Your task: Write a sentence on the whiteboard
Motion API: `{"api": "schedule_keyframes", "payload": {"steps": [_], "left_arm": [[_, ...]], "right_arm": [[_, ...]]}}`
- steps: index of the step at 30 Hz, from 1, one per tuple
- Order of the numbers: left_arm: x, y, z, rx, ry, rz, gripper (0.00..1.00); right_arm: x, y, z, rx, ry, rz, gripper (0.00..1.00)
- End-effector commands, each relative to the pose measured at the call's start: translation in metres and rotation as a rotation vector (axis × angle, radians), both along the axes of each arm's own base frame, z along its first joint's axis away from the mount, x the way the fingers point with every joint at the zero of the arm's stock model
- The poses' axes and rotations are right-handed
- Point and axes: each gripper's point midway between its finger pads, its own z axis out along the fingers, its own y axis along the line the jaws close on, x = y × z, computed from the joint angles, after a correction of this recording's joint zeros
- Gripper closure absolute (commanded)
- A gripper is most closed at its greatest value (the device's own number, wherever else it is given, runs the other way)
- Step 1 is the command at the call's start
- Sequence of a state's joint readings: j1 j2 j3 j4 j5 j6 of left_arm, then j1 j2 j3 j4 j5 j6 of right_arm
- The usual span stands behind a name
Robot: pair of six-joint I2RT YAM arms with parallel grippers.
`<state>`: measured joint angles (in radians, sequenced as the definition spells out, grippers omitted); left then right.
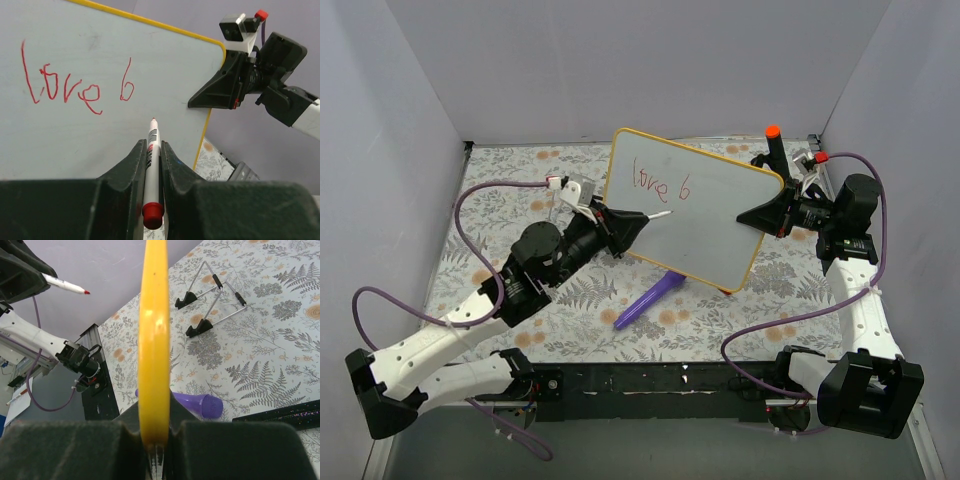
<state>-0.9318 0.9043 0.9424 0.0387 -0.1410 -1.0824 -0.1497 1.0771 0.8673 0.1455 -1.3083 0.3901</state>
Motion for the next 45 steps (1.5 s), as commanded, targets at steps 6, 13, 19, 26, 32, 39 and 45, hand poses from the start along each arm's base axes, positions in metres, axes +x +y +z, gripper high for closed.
{"api": "schedule_keyframes", "payload": {"steps": [6, 13, 19, 26, 32, 39, 45], "left_arm": [[0.004, -0.03, 0.018, 0.004, -0.061, -0.088, 1.0], [0.004, -0.028, 0.019, 0.005, -0.073, -0.082, 1.0], [0.005, -0.029, 0.019, -0.005, -0.064, -0.079, 1.0], [0.014, -0.04, 0.02, 0.016, -0.085, -0.079, 1.0], [0.026, -0.053, 0.02, 0.036, -0.12, -0.068, 1.0], [0.045, -0.058, 0.024, 0.047, -0.145, -0.001, 1.0], [0.056, -0.059, 0.029, 0.048, -0.158, 0.038, 1.0]], "right_arm": [[-0.005, 0.0, 0.017, -0.011, -0.089, 0.023, 0.99], [-0.005, 0.0, 0.017, -0.012, -0.088, 0.023, 0.99], [-0.004, 0.0, 0.016, -0.011, -0.085, 0.024, 0.99], [-0.003, 0.0, 0.015, -0.01, -0.079, 0.027, 0.99], [-0.003, 0.0, 0.016, -0.011, -0.081, 0.026, 0.99], [-0.004, 0.0, 0.017, -0.011, -0.085, 0.027, 0.99], [-0.005, 0.0, 0.016, -0.011, -0.084, 0.029, 0.99]]}}
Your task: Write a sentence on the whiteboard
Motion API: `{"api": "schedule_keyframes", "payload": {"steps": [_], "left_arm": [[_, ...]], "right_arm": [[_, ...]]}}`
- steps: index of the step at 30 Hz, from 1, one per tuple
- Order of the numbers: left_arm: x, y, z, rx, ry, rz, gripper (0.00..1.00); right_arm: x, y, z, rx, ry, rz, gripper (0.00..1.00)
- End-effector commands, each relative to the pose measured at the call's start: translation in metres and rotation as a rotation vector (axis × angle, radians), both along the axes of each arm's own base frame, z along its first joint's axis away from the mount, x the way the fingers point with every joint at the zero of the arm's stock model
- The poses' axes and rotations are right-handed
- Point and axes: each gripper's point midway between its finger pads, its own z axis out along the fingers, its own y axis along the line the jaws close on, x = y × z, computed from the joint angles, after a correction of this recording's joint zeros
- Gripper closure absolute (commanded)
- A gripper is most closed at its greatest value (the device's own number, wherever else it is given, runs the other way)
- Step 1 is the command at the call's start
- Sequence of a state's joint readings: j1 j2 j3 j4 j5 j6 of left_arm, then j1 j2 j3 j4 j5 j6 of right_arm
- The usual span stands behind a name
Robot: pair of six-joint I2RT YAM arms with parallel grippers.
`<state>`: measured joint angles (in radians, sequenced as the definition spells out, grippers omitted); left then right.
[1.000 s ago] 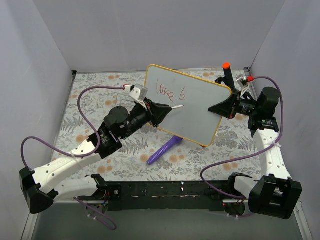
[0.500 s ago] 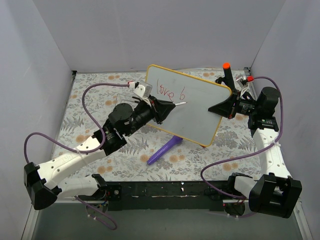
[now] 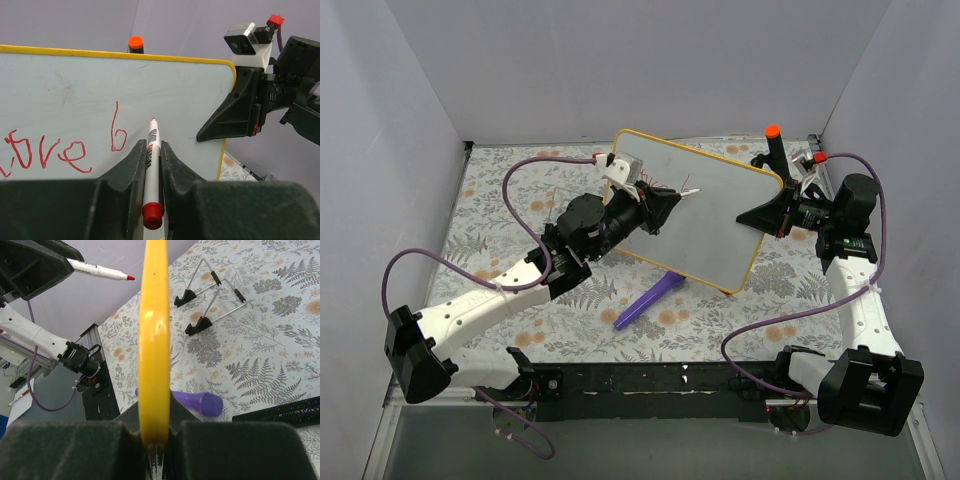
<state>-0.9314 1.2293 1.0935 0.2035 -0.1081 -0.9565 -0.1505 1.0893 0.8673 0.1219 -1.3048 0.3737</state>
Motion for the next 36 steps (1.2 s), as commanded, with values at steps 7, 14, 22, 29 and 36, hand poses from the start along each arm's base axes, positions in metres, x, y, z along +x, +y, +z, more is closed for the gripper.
{"api": "schedule_keyframes", "payload": {"steps": [7, 14, 22, 29, 36], "left_arm": [[0.015, 0.009, 0.027, -0.02, -0.061, 0.082, 1.0], [0.019, 0.007, 0.019, 0.005, -0.048, 0.081, 1.0], [0.024, 0.007, 0.012, 0.025, -0.032, 0.091, 1.0], [0.022, 0.008, 0.006, 0.042, -0.015, 0.083, 1.0], [0.011, 0.012, 0.029, -0.015, -0.051, 0.05, 1.0]], "right_arm": [[-0.007, 0.001, 0.021, -0.011, -0.105, 0.031, 0.99], [-0.007, 0.001, 0.021, -0.01, -0.104, 0.033, 0.99], [-0.007, 0.001, 0.022, -0.01, -0.105, 0.034, 0.99], [-0.007, 0.001, 0.022, -0.01, -0.104, 0.033, 0.99], [-0.007, 0.001, 0.022, -0.01, -0.107, 0.033, 0.99]]}}
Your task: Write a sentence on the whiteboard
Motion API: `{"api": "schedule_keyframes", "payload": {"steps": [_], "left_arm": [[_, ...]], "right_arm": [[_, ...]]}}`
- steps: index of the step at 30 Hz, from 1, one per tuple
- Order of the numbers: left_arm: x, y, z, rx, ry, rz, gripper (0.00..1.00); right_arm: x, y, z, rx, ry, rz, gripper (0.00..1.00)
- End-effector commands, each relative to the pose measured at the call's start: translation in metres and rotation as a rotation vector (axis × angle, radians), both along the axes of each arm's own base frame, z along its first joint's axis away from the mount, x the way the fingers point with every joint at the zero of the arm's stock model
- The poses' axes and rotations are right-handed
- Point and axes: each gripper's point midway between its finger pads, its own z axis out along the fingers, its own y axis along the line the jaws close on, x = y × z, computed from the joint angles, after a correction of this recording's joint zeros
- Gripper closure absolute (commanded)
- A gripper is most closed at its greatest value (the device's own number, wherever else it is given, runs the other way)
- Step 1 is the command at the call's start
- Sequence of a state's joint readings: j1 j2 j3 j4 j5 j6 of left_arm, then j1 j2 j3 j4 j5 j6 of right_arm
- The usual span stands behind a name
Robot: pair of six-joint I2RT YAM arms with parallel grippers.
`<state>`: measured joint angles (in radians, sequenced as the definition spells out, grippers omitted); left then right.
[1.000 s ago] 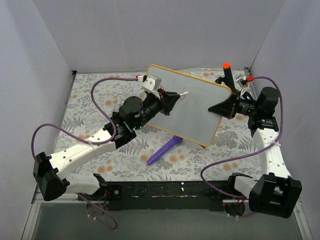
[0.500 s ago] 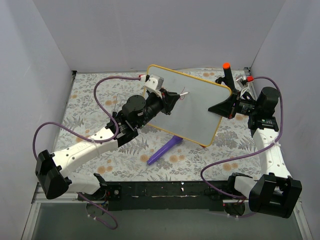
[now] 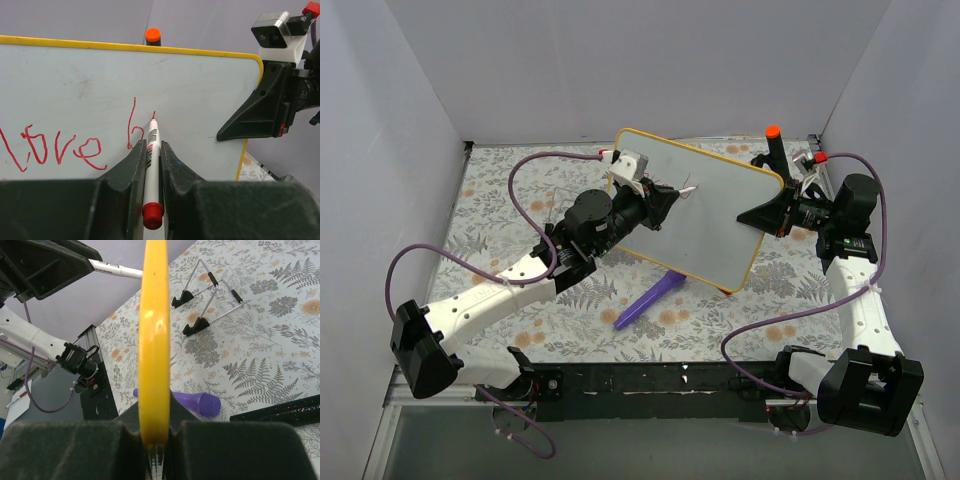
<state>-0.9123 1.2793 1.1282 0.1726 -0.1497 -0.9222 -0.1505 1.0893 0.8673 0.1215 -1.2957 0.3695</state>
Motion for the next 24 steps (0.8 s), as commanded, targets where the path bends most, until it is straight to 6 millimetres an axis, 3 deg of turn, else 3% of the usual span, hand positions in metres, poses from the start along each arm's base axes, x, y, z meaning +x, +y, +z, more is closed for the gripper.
{"api": "schedule_keyframes", "payload": {"steps": [1, 3, 10, 24], "left_arm": [[-0.011, 0.011, 0.042, -0.075, -0.061, -0.018, 1.0], [-0.014, 0.014, 0.047, -0.082, -0.065, -0.021, 1.0], [-0.013, 0.018, 0.032, -0.05, -0.036, -0.002, 1.0], [-0.002, 0.008, 0.015, -0.007, -0.004, 0.003, 1.0]], "right_arm": [[-0.009, 0.002, 0.022, -0.008, -0.102, 0.042, 0.99], [-0.009, 0.002, 0.022, -0.008, -0.101, 0.042, 0.99], [-0.008, 0.001, 0.021, -0.007, -0.099, 0.04, 0.99], [-0.008, 0.001, 0.023, -0.008, -0.102, 0.042, 0.99]]}}
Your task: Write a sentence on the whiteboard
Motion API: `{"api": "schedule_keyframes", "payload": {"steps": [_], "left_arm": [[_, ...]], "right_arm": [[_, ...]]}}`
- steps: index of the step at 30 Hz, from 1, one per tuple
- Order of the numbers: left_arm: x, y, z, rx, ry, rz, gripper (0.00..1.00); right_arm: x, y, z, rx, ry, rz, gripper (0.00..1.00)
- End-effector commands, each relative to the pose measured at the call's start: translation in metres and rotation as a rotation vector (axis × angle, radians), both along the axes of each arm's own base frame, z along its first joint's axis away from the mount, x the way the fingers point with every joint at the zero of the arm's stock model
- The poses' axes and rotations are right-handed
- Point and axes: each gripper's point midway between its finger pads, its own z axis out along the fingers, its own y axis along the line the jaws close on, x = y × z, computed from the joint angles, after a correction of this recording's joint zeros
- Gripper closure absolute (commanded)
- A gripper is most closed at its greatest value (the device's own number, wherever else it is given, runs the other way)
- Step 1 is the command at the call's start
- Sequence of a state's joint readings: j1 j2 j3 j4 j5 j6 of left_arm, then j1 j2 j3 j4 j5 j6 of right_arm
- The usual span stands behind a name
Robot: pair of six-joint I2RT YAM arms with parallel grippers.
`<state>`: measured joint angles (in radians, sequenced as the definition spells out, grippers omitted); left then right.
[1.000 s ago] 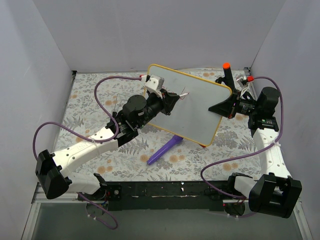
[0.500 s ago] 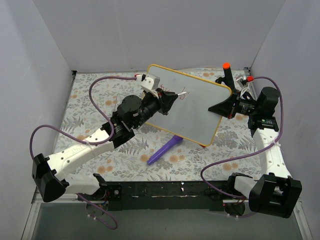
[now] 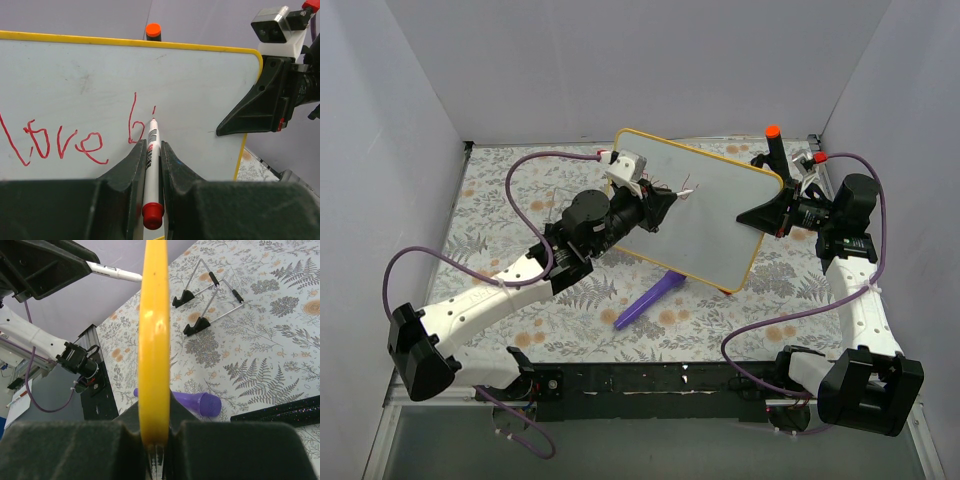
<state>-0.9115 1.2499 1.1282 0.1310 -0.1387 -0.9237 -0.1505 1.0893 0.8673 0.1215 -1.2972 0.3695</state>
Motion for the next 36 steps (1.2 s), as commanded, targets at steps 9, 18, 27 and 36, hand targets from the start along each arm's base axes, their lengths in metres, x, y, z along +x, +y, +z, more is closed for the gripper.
{"api": "schedule_keyframes", "payload": {"steps": [9, 18, 27, 36], "left_arm": [[0.011, 0.003, 0.011, -0.013, -0.01, 0.027, 1.0], [0.009, -0.005, 0.011, -0.016, -0.008, -0.016, 1.0], [0.007, -0.005, 0.003, 0.001, 0.016, -0.024, 1.0], [0.0, 0.004, -0.016, 0.031, 0.066, -0.016, 1.0]], "right_arm": [[-0.008, 0.001, 0.022, -0.007, -0.101, 0.04, 0.99], [-0.009, 0.002, 0.022, -0.008, -0.102, 0.042, 0.99], [-0.009, 0.001, 0.022, -0.007, -0.101, 0.04, 0.99], [-0.008, 0.001, 0.022, -0.007, -0.099, 0.04, 0.99]]}}
